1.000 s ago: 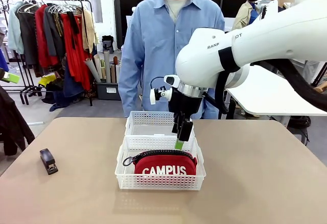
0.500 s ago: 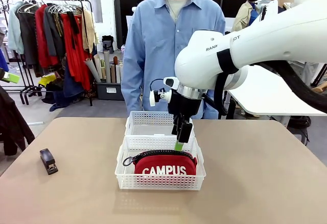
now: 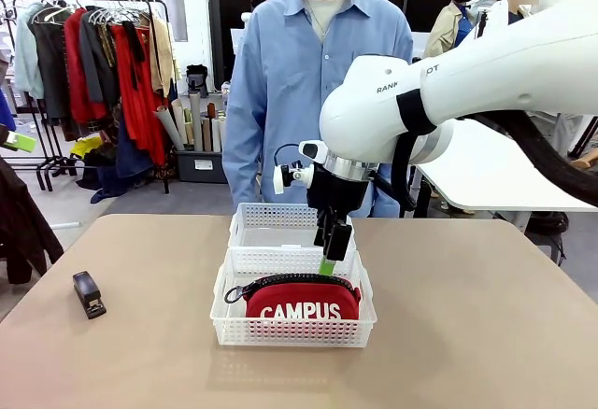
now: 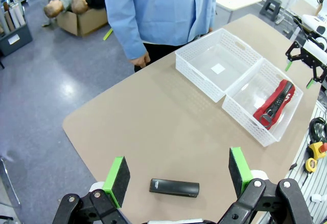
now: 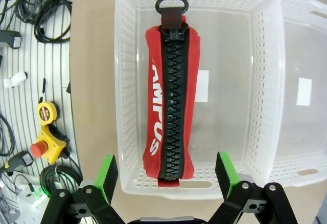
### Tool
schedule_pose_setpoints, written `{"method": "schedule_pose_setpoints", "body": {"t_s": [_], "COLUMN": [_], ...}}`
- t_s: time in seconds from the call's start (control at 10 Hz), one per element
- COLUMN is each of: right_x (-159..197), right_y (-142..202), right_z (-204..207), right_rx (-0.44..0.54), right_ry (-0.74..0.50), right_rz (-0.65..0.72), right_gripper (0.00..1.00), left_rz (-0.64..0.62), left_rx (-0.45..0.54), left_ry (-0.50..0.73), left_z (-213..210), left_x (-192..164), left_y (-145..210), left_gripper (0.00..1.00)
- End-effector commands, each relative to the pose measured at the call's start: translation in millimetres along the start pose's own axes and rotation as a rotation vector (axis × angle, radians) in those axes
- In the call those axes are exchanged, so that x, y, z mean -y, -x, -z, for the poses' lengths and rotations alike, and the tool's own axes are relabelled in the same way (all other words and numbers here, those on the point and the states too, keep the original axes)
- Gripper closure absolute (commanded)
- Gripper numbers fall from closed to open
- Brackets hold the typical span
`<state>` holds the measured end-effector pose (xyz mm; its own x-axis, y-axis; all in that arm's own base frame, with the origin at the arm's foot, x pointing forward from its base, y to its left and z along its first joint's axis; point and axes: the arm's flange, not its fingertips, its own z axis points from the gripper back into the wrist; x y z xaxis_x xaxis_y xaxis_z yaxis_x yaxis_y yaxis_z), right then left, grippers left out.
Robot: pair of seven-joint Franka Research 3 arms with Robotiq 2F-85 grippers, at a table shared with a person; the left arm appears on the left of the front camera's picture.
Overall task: Distribute items into two baskets.
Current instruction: Pick up the Stapler that the person points to.
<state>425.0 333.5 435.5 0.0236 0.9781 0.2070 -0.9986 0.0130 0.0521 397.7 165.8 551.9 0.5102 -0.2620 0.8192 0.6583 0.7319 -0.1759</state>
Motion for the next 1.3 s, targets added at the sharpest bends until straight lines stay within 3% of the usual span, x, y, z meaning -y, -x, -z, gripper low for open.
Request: {"method": "schedule_pose_setpoints", "body": {"t_s": [0.0, 0.2, 0.9, 1.2], "right_x": [0, 5, 36, 9], "right_y": [0, 19, 228, 304], "right_z": [0, -24, -139, -184], "right_rx": [0.0, 0.039, 0.215, 0.428], "right_ry": [0.0, 0.007, -0.075, -0.003], "right_rz": [0.0, 0.08, 0.516, 0.669], "right_gripper": [0.0, 0.0, 0.0, 0.0], "left_rz": [0.005, 0.005, 0.005, 0.005], "left_rx": [0.02, 0.02, 0.02, 0.02], "left_ry": [0.01, 0.01, 0.01, 0.01], "left_z": [0, 0, 0, 0], "left_x": [0, 0, 0, 0], "left_y": [0, 0, 0, 0], "left_gripper": [0.0, 0.0, 0.0, 0.0]}}
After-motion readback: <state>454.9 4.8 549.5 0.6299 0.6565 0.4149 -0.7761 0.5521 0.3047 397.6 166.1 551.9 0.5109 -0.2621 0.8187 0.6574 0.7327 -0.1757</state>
